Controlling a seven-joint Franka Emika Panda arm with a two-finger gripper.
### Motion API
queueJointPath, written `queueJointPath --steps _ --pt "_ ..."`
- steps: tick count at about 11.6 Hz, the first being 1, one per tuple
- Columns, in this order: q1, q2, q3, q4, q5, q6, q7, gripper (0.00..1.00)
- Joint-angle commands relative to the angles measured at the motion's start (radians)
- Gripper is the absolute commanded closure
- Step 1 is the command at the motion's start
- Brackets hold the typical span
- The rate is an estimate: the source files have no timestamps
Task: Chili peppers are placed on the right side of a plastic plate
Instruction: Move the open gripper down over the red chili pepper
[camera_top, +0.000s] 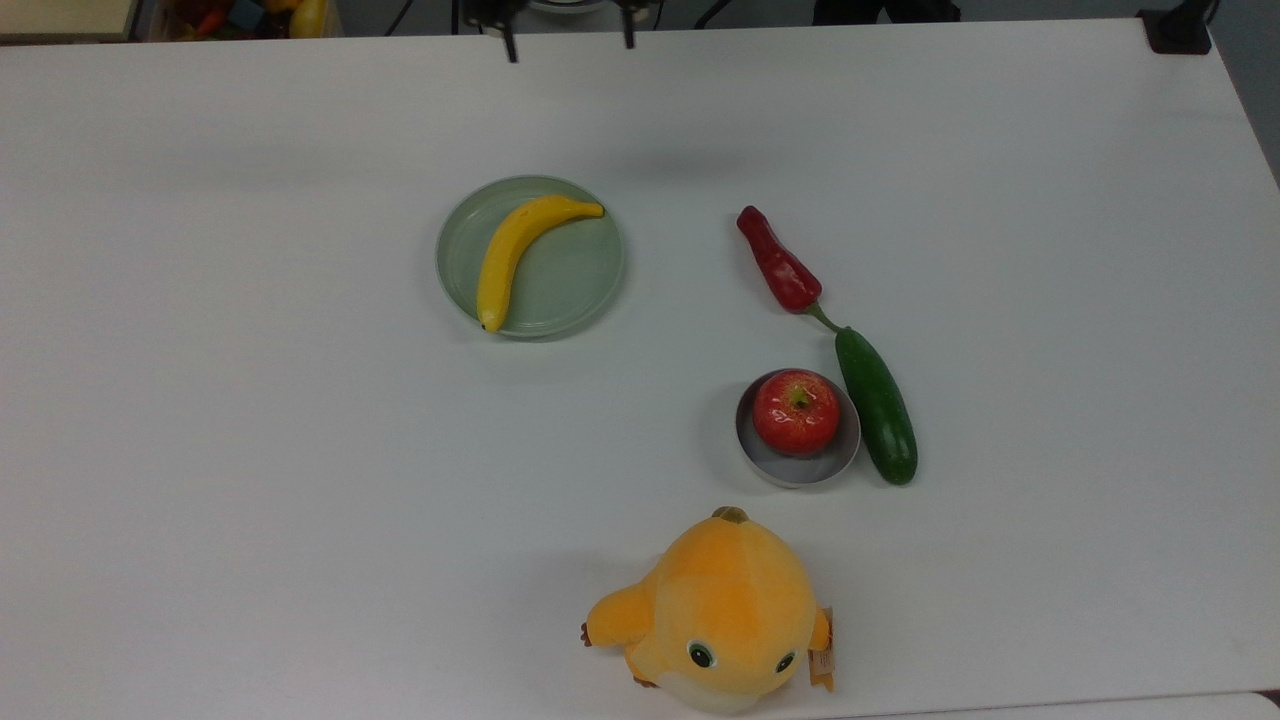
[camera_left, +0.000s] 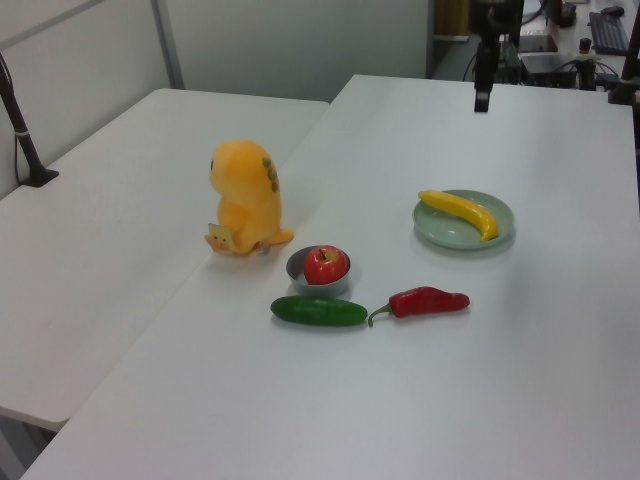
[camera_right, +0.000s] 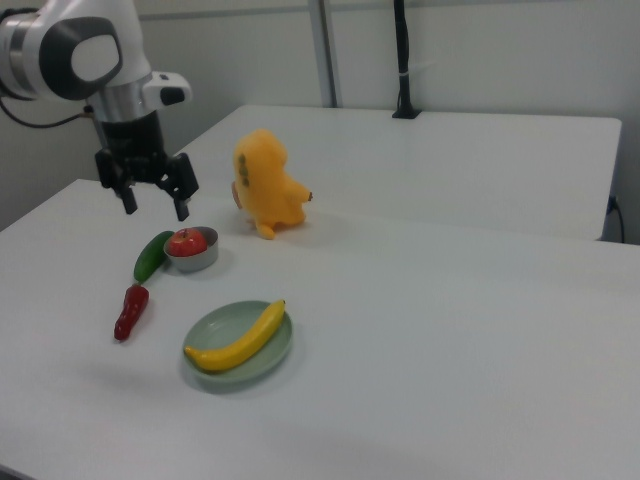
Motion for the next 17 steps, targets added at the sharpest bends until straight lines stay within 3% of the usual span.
queueJointPath --steps 1,3,6,9,13,17 --pt "0.0 0.018 0.089 -0.063 0.019 0.026 -0.011 0.0" --pt "0.002 0.087 0.149 -0.066 0.02 0.063 0.0 0.0" --pt "0.011 0.176 0.155 -0.068 0.028 0.109 0.007 0.0" --pt "0.038 0.23 0.158 -0.112 0.03 0.248 0.009 0.0" --pt "0.035 0.282 0.223 -0.153 0.039 0.34 0.019 0.0" --pt "0.052 0.358 0.238 -0.156 0.045 0.481 0.119 0.0"
